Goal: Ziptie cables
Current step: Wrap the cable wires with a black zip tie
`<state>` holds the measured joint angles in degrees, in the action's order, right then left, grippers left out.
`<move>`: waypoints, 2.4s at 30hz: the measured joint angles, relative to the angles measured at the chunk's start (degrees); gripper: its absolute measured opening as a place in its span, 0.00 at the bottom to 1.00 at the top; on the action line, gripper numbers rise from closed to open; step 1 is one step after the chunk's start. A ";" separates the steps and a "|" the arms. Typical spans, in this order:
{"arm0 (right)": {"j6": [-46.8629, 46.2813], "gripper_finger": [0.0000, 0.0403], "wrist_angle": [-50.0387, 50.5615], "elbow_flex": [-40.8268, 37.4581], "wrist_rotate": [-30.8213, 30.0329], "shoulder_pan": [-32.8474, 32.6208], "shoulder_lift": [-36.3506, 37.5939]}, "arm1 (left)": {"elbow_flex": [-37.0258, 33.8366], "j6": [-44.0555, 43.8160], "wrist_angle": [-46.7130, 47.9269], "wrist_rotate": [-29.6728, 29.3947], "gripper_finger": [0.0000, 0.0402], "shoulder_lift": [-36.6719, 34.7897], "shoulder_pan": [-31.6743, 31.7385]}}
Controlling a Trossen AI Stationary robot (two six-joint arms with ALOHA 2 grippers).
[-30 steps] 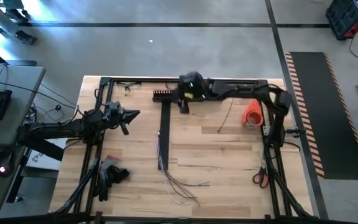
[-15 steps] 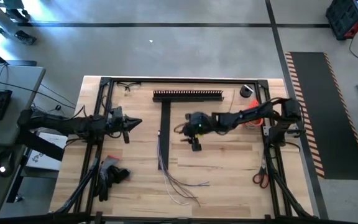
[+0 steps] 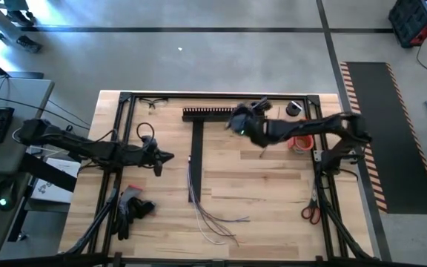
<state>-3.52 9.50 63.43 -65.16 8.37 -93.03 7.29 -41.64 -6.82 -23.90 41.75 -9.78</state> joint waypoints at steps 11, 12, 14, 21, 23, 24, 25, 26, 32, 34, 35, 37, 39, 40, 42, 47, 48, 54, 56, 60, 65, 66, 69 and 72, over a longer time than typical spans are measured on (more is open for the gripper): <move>9.66 0.39 4.64 -1.39 66.96 5.25 0.10 | 0.00 0.85 -3.09 -0.94 0.04 4.16 -1.00; 12.61 0.39 3.89 -2.47 75.78 4.51 -0.82 | 0.02 1.23 -3.62 -0.44 0.06 4.83 -1.37; 16.35 0.39 0.79 -4.16 85.08 2.56 -2.70 | 0.04 0.82 -3.60 0.96 0.12 6.11 -1.70; 17.04 0.39 -6.05 -5.13 77.76 -2.27 -8.41 | 1.16 -4.21 -10.30 -0.31 0.40 15.14 -1.65; 17.36 0.39 -7.38 -5.13 77.47 -2.57 -9.49 | 3.44 -6.27 -8.94 -2.02 0.43 18.91 -1.28; 17.46 0.39 -7.65 -5.13 77.44 -2.63 -9.87 | 4.89 -7.18 -8.01 -2.28 0.44 21.07 -0.89; 17.52 0.39 -7.63 -5.13 77.43 -2.63 -10.32 | 6.47 -7.76 -7.23 -2.39 0.44 23.61 -0.44; 17.52 0.39 -7.73 -5.13 77.36 -2.57 -10.62 | 7.93 -8.63 -6.35 -2.36 0.44 25.88 -0.07; 18.15 0.39 -8.44 -5.13 77.21 -1.97 -10.88 | 15.43 -14.87 -1.96 -1.17 0.44 39.59 1.99; 18.85 0.39 -8.88 -5.13 77.23 -2.00 -10.90 | 16.89 -16.79 -2.02 -1.24 0.43 43.93 2.28; 18.95 0.39 -9.02 -5.13 77.22 -2.00 -10.91 | 17.54 -17.92 -2.63 -1.47 0.43 45.40 2.37; 19.01 0.39 -10.06 -5.12 77.23 -2.00 -10.91 | 18.40 -19.56 -4.10 -2.09 0.43 48.20 2.66; 19.01 0.39 -10.14 -5.11 77.26 -2.00 -10.91 | 18.67 -19.81 -7.06 -2.62 0.42 50.06 2.78; 19.03 0.39 -10.15 -5.13 77.26 -2.04 -10.91 | 18.67 -19.85 -8.15 -2.55 0.41 50.60 2.81; 19.01 0.39 -10.25 -5.13 77.28 -2.02 -10.91 | 18.58 -20.09 -9.51 -2.34 0.38 51.07 2.82; 19.00 0.39 -10.97 -5.13 77.30 -2.02 -10.91 | 18.62 -20.22 -7.89 -2.07 0.28 51.45 3.23; 18.96 0.39 -10.95 -5.13 77.30 -2.02 -10.91 | 18.62 -20.10 -7.28 -1.59 0.24 51.46 3.52; 18.77 0.39 -10.95 -5.13 77.34 -2.02 -10.91 | 18.73 -17.13 -8.16 3.84 0.03 51.75 4.63; 18.61 0.39 -10.93 -5.13 77.36 -2.02 -10.91 | 18.63 -16.83 -8.44 4.26 0.02 51.53 4.66; 18.61 0.39 -11.10 -5.13 77.32 -2.02 -10.91 | 18.45 -15.78 -6.34 4.35 0.00 48.20 4.62; 19.24 0.39 -14.87 -5.23 77.68 -2.00 -10.91 | 18.09 -14.06 -0.82 -0.05 0.00 39.71 4.31; 19.22 0.39 -17.76 -5.75 78.17 -2.00 -10.96 | 18.17 -13.41 -0.25 -1.46 0.00 37.62 4.12; 17.10 0.39 -29.72 -8.89 80.83 -2.00 -11.32 | 18.18 -10.67 0.65 -5.99 0.00 31.64 2.88; 12.07 0.39 -40.67 -11.77 80.36 -2.04 -12.53 | 18.29 -5.23 -2.67 -11.16 0.00 26.14 0.86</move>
<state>8.55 -31.17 51.66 15.20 6.33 -105.56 25.58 -46.87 -9.49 -35.06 67.88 -8.92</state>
